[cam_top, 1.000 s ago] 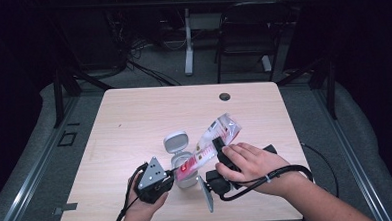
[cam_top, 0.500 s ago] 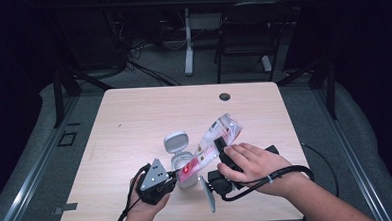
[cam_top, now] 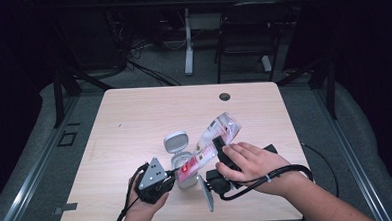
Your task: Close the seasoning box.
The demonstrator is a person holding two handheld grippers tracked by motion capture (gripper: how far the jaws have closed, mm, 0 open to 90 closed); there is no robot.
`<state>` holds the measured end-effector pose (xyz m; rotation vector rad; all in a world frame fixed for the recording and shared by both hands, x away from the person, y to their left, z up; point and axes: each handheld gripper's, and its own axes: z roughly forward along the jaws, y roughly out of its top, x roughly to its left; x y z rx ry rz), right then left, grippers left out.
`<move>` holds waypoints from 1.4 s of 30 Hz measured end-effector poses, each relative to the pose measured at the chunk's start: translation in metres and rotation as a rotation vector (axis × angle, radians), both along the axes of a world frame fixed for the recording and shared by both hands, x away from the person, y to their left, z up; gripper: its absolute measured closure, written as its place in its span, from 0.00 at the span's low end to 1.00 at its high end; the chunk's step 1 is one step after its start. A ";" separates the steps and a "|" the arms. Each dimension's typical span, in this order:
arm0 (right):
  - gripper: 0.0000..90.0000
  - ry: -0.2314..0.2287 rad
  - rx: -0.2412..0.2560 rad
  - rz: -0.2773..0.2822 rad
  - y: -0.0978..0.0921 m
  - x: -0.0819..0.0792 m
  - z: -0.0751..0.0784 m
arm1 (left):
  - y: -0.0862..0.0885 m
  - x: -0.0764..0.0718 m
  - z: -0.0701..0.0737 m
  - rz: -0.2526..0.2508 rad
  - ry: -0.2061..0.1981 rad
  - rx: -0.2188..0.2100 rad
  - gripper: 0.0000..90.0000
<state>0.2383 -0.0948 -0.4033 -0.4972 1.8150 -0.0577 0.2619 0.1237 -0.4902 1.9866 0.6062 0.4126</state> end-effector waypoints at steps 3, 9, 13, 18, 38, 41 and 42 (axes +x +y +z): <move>0.96 -0.013 -0.019 -0.011 0.001 -0.001 0.002 | 0.000 0.000 0.000 0.000 -0.002 0.000 1.00; 0.96 -0.015 -0.013 -0.009 0.000 -0.001 0.002 | -0.001 0.000 0.001 -0.001 -0.003 -0.003 1.00; 0.96 -0.008 -0.002 -0.003 0.000 0.000 0.003 | 0.000 -0.001 0.002 -0.001 -0.003 0.001 1.00; 0.97 -0.013 -0.006 -0.007 0.002 -0.001 0.003 | 0.002 -0.001 0.003 0.003 -0.001 0.000 1.00; 0.97 0.016 0.020 -0.048 -0.008 -0.002 -0.002 | -0.004 0.001 0.002 -0.005 -0.002 0.009 1.00; 0.97 0.022 0.031 -0.056 -0.011 -0.002 -0.003 | -0.005 0.001 0.003 -0.005 -0.006 0.009 1.00; 0.97 0.027 0.041 -0.050 -0.012 -0.001 -0.005 | -0.005 0.002 0.003 -0.004 -0.006 0.007 1.00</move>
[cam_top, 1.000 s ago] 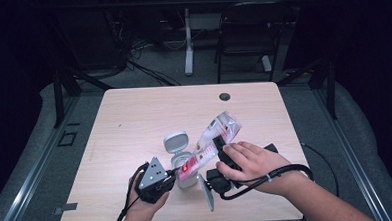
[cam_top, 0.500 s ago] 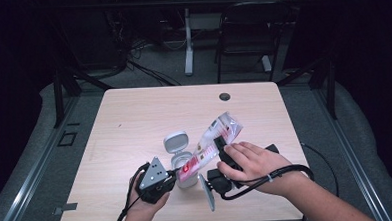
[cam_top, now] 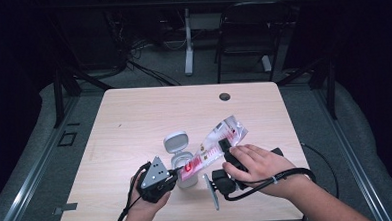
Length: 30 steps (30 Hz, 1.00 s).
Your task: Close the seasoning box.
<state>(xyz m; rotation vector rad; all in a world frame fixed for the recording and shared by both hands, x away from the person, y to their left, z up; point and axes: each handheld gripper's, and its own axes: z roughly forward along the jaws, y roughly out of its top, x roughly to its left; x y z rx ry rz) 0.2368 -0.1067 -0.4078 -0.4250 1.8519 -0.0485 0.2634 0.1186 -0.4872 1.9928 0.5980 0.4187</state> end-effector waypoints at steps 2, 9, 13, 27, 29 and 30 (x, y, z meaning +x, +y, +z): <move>0.97 0.001 0.011 -0.005 -0.002 0.000 -0.001 | -0.001 0.001 0.000 -0.002 -0.002 0.004 1.00; 0.98 0.015 0.050 -0.030 -0.009 0.000 -0.007 | -0.005 0.002 -0.001 -0.003 -0.001 0.004 1.00; 0.98 0.025 0.084 -0.041 -0.014 0.001 -0.009 | -0.006 0.003 0.000 -0.006 -0.003 0.001 1.00; 0.98 0.077 0.263 -0.067 -0.029 0.003 -0.022 | -0.007 0.002 0.001 -0.012 -0.011 -0.003 1.00; 0.98 0.085 0.281 -0.073 -0.030 0.003 -0.025 | -0.007 0.002 0.000 -0.012 -0.010 -0.004 0.99; 0.98 0.084 0.284 -0.072 -0.030 0.003 -0.025 | -0.007 0.002 0.000 -0.011 -0.009 -0.007 0.99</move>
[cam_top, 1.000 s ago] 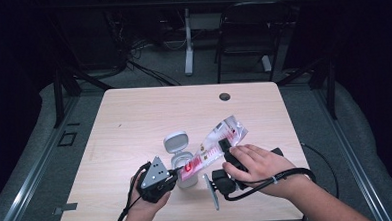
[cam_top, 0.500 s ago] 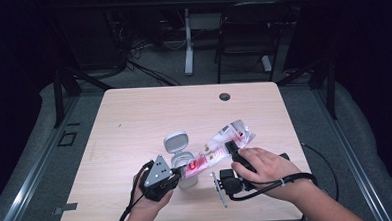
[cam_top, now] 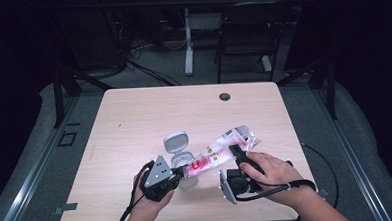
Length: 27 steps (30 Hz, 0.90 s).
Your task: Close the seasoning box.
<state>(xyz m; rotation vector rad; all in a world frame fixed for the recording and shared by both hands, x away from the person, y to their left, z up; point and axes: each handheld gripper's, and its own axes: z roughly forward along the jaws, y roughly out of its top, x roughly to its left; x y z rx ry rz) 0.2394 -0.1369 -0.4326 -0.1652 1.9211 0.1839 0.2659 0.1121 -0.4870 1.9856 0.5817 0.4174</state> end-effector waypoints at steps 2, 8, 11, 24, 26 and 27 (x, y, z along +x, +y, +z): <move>0.98 0.002 0.009 0.000 -0.001 0.000 0.000 | 0.001 0.001 0.000 0.000 0.004 -0.004 0.98; 0.98 0.006 0.014 0.005 -0.001 0.000 -0.002 | 0.003 0.001 0.000 0.007 0.000 -0.012 0.97; 0.98 0.008 0.016 0.007 -0.001 0.000 -0.002 | 0.004 0.000 0.000 0.007 0.000 -0.012 0.96; 0.98 0.017 0.018 -0.001 -0.004 -0.002 -0.002 | 0.013 0.000 -0.003 0.035 0.008 -0.026 0.91; 0.98 0.019 0.029 0.005 -0.005 -0.002 -0.002 | 0.015 0.000 -0.002 0.036 0.011 -0.026 0.91; 0.98 0.019 0.020 -0.003 -0.006 -0.002 -0.002 | 0.015 0.000 -0.002 0.037 0.011 -0.024 0.91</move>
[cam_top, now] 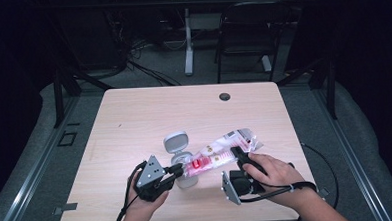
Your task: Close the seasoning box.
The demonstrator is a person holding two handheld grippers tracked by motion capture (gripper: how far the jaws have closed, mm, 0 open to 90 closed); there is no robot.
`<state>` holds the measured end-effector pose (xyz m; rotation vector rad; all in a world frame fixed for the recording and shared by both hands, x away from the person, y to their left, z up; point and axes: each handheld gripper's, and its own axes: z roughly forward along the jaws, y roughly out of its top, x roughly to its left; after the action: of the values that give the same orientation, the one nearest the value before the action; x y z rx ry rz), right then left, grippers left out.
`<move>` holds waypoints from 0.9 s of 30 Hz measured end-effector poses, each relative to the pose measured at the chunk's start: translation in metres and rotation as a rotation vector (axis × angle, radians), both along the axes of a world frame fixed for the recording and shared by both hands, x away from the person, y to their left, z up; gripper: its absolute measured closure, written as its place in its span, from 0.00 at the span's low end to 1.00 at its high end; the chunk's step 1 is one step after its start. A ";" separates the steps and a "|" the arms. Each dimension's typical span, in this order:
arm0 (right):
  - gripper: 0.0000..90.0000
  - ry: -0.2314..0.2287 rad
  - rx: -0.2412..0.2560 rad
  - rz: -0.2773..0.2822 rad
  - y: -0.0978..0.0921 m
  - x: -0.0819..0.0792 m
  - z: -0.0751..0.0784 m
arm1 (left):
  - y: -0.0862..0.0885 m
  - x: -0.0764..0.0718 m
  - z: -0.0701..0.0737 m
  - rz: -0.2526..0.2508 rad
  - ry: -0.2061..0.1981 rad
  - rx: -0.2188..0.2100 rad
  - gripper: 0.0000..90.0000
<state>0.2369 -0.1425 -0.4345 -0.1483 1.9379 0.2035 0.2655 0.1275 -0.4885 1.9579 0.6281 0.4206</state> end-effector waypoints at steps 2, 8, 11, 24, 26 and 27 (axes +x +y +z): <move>0.98 0.005 0.010 0.005 -0.001 0.000 -0.002 | 0.001 -0.001 0.001 0.002 -0.001 -0.001 0.91; 0.98 0.015 0.015 0.003 -0.004 0.000 -0.005 | 0.007 0.000 0.002 0.012 0.000 -0.004 0.90; 0.98 0.029 0.036 -0.005 -0.005 0.000 -0.007 | 0.010 0.001 0.002 0.023 -0.002 -0.012 0.90; 0.98 0.071 0.137 -0.031 -0.017 -0.001 -0.017 | 0.021 0.005 0.001 0.063 0.006 -0.026 0.86; 0.98 0.087 0.170 -0.039 -0.019 -0.001 -0.020 | 0.023 0.006 0.000 0.068 0.008 -0.024 0.85; 0.98 0.094 0.197 -0.043 -0.021 -0.001 -0.021 | 0.023 0.006 0.000 0.072 0.009 -0.026 0.85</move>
<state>0.2361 -0.1631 -0.4557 0.0335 1.9999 0.3766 0.2715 0.1507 -0.4884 1.9182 0.7088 0.4462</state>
